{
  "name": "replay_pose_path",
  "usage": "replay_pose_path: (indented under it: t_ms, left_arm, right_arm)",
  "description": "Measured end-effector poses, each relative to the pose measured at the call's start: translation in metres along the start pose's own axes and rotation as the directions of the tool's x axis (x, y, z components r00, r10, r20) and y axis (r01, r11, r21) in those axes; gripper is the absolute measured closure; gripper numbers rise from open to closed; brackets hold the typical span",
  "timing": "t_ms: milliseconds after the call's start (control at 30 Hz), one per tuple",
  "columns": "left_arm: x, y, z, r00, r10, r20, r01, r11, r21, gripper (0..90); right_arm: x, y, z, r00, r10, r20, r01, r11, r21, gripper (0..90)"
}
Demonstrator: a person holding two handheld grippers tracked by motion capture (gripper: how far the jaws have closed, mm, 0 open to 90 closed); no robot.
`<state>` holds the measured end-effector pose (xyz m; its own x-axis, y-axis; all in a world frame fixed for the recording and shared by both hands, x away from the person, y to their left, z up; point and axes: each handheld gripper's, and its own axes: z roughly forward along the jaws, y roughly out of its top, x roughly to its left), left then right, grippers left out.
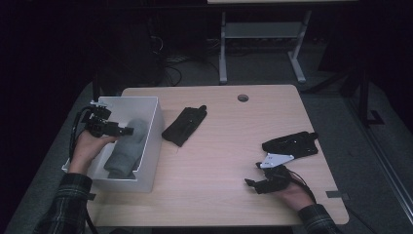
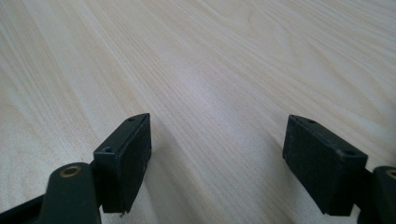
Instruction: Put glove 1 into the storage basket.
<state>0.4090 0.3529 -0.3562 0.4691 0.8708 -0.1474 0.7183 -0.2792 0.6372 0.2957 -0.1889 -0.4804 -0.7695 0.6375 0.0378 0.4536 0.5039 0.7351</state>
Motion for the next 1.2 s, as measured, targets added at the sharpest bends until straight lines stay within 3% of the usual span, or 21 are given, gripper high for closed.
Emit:
replay_pose_path:
  t_ms: [267,533,733,967,1200]
  left_arm:
    - [-0.033,0.023,-0.022,0.9955,0.066,0.067,-0.061,0.9954,-0.074,17.9]
    - [-0.077,0.036,-0.016,0.9796,0.149,0.134,-0.136,0.985,-0.106,17.7]
    - [-0.112,0.043,-0.005,0.9605,0.212,0.181,-0.193,0.9744,-0.115,17.7]
    - [-0.159,0.042,0.01,0.9259,0.283,0.25,-0.257,0.9572,-0.132,17.7]
    - [-0.19,0.035,0.031,0.9069,0.325,0.268,-0.303,0.9452,-0.12,17.7]
  right_arm:
    - [0.0,0.0,0.0,1.0,0.0,0.001,0.0,1.0,0.0,23.5]
    - [0.0,0.0,0.001,1.0,0.005,0.005,-0.005,1.0,0.009,17.8]
    - [0.0,0.0,0.001,0.9999,0.002,0.011,-0.002,1.0,0.013,14.7]
    - [0.0,0.0,0.001,0.9999,0.0,0.01,0.0,1.0,0.012,14.5]
    - [0.0,0.0,0.001,0.9999,0.002,0.013,-0.002,1.0,0.013,14.4]
